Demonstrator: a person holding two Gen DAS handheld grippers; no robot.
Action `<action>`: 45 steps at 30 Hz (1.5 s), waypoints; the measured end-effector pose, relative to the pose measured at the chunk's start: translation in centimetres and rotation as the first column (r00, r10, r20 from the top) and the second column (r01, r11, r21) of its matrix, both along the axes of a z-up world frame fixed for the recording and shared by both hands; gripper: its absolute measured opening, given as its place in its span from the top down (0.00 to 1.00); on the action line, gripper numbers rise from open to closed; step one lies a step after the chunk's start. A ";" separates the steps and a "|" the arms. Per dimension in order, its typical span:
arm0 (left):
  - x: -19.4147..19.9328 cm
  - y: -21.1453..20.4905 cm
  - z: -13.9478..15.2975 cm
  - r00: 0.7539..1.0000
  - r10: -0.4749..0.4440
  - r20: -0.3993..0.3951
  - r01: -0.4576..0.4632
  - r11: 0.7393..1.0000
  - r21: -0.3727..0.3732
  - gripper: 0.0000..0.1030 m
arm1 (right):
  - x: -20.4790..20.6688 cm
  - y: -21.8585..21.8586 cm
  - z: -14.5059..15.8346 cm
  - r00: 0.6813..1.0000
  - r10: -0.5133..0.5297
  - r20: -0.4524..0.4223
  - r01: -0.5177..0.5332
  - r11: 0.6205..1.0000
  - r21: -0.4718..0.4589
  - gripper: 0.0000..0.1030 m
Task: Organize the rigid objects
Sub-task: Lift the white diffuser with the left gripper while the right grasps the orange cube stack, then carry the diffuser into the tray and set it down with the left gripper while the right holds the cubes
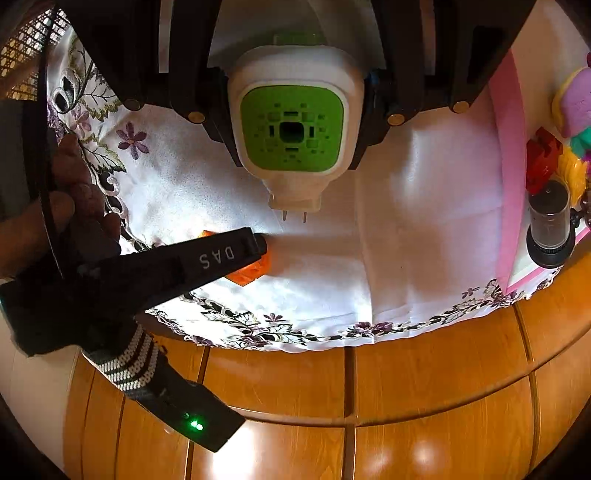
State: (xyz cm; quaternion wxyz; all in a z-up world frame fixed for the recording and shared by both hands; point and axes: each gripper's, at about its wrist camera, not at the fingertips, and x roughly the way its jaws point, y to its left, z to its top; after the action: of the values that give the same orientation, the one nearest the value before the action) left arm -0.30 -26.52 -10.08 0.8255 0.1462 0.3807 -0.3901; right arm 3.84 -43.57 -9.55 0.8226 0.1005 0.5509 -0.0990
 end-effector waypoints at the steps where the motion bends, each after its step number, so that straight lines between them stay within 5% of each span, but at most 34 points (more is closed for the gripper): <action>1: 0.0 0.0 0.0 1.000 -0.001 -0.001 0.001 1.000 0.002 0.50 | 0.1 0.2 0.0 1.000 0.005 0.000 -0.005 1.000 -0.005 0.55; 10: -0.1 1.0 1.3 0.998 0.041 -0.038 -0.041 0.999 0.007 0.50 | 0.5 0.9 0.0 0.998 0.057 0.010 -0.056 0.997 -0.059 0.56; 26: -1.5 4.8 8.8 0.991 0.123 0.057 -0.116 0.988 -0.104 0.50 | 0.4 1.8 0.1 0.994 0.105 0.021 -0.101 0.985 -0.140 0.57; 45: 1.2 12.7 10.4 0.950 0.301 0.077 -0.293 0.950 -0.106 0.50 | 0.2 2.6 0.2 0.990 0.139 0.028 -0.131 0.971 -0.201 0.57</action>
State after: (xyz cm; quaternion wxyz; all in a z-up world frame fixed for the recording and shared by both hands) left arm 0.92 -13.86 0.30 0.8974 0.0664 0.3413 -0.2715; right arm 4.05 -40.96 -9.35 0.8446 -0.0177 0.5265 -0.0952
